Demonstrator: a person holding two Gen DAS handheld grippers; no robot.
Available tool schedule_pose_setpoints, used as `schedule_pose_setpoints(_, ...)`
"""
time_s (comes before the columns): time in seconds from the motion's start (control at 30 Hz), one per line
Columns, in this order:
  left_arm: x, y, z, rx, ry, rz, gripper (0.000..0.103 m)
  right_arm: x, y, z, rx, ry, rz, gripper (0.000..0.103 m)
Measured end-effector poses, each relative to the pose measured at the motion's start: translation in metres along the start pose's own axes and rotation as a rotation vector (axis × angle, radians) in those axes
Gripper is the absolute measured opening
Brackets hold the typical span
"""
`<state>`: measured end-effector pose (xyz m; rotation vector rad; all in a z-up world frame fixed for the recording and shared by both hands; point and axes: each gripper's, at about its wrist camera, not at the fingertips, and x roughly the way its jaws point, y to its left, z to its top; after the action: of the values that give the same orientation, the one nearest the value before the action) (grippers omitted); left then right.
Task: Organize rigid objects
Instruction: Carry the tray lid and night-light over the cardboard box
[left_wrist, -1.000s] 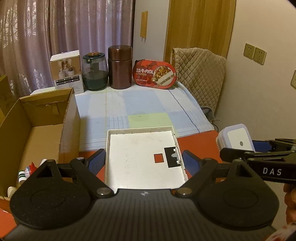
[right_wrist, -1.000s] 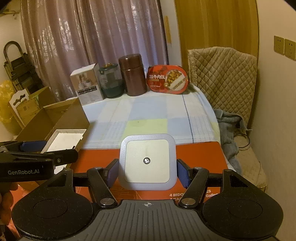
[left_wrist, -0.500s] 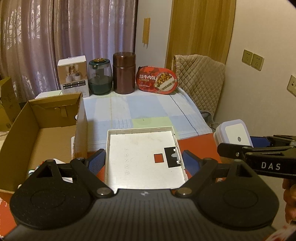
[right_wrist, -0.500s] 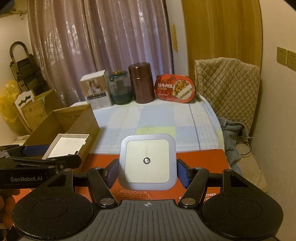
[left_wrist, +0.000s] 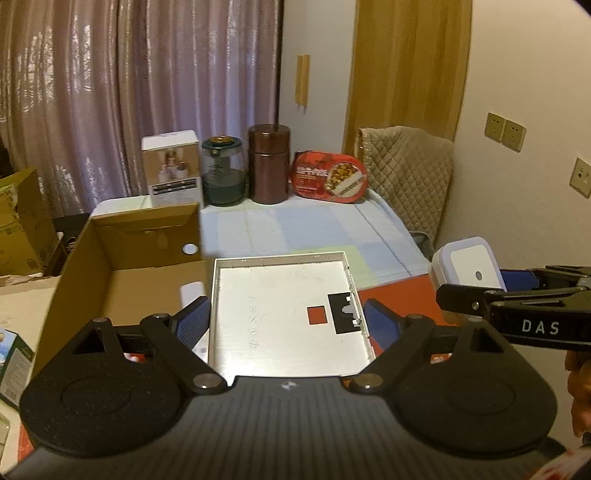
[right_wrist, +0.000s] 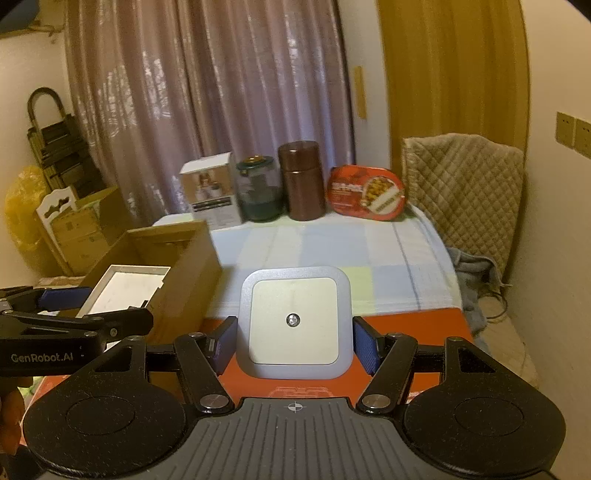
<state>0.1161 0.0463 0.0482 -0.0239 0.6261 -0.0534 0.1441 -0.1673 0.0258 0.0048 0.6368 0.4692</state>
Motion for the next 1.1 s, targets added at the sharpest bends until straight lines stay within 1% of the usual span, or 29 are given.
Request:
schedule_pose_setpoints(0.2,-0.015,0.029,-0.002,-0.019,-0.008,0.028,0.086,0.005,0.03,0.004,-0.03,0.002,0.031,0.062)
schedule_pose_setpoints(0.43,-0.026,0.055,-0.007,-0.019,-0.007,0.058,0.086,0.013,0.059,0.007,-0.054,0.009,0.061,0.062)
schedule_pose_setpoints(0.73,-0.033,0.085,-0.01,-0.037,-0.004,0.092,0.086,0.027,0.086,0.003,-0.08,0.029,0.091,0.062)
schedule_pose_setpoints(1.1,-0.033,0.122,-0.011,-0.044,0.004,0.124,0.086,0.048,0.117,0.003,-0.12,0.059,0.127,0.062)
